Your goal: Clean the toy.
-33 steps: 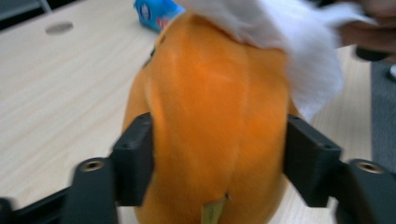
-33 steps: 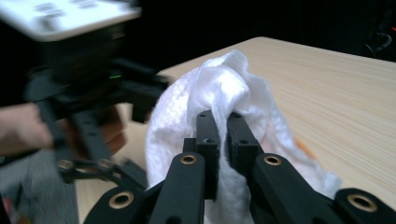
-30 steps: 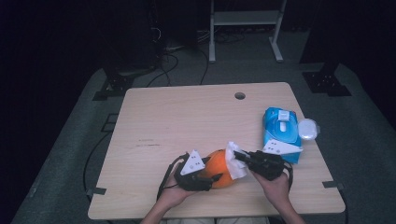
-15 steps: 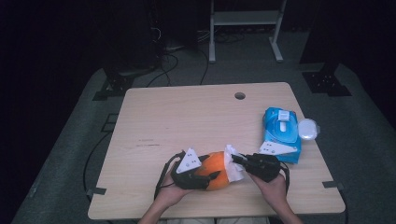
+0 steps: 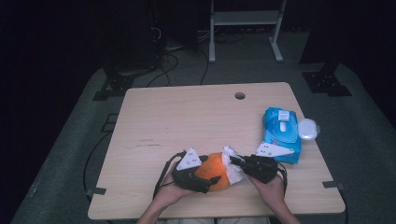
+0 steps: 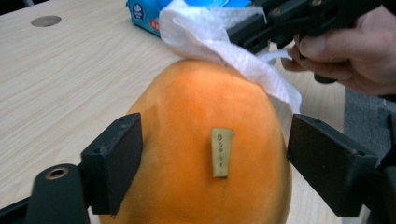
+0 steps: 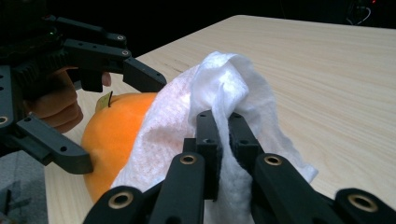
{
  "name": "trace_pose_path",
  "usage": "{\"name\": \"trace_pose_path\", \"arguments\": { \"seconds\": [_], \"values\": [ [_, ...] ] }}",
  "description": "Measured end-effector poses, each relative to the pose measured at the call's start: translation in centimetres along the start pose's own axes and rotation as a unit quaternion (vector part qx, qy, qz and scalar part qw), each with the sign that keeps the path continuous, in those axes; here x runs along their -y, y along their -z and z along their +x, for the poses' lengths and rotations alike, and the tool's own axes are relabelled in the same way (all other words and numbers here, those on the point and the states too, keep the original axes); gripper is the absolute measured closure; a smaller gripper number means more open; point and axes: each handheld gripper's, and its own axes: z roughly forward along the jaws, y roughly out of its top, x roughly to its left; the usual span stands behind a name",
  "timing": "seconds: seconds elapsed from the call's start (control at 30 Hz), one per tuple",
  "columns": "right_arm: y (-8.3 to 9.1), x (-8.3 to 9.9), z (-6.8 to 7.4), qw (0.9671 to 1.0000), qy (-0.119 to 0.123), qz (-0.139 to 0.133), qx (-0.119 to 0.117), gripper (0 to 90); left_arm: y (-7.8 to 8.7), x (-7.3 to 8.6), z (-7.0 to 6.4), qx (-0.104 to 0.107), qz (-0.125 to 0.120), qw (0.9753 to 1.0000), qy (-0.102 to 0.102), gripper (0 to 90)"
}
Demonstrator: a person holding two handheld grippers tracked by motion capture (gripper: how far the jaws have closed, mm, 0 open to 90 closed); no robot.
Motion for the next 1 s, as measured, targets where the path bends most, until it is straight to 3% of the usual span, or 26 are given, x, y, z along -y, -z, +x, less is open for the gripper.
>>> {"name": "trace_pose_path", "arguments": {
  "seconds": [0.13,0.17,0.27,0.33,0.4,0.53,0.67,0.8,0.9,1.0],
  "values": [
    [0.0,-0.2,0.7,1.0,0.001,-0.005,-0.008,84.4,-0.2,0.5,0.3,0.001,0.01,0.9999,0.008,18.3],
    [0.0,-0.4,1.3,0.9998,0.005,-0.009,-0.016,84.3,-0.3,0.6,0.3,-0.003,0.004,0.9999,0.01,19.9],
    [0.0,-1.0,2.7,0.9988,0.028,-0.015,-0.037,84.3,-0.4,0.4,-0.1,-0.022,-0.001,0.9998,-0.002,30.3],
    [-0.2,-0.9,2.9,0.9988,0.039,-0.009,-0.03,84.3,-0.3,0.2,-0.3,-0.023,-0.003,0.9997,-0.01,31.6],
    [-0.3,-0.5,2.0,0.9993,0.023,-0.008,-0.029,84.4,-0.1,0.2,-0.3,-0.012,-0.014,0.9998,-0.007,29.2],
    [-0.3,0.0,0.6,0.9999,0.008,-0.005,0.003,84.4,0.5,0.3,0.7,0.005,-0.024,0.9995,0.019,17.3],
    [-0.3,-0.2,0.6,1.0,0.001,-0.006,-0.004,84.3,-0.3,1.1,1.4,0.01,0.0,0.9993,0.036,16.6],
    [-0.2,-0.8,2.1,0.9996,0.015,-0.014,-0.02,84.1,-0.3,0.8,0.8,-0.013,-0.008,0.9998,0.012,32.7],
    [0.0,-1.2,2.6,0.9993,0.026,-0.011,-0.025,84.1,-0.2,0.7,0.6,-0.011,-0.014,0.9998,0.009,36.6],
    [0.1,-0.7,1.5,0.9997,0.009,-0.009,-0.02,84.1,0.3,0.6,0.6,-0.005,-0.026,0.9995,0.015,39.3]
  ]
}}
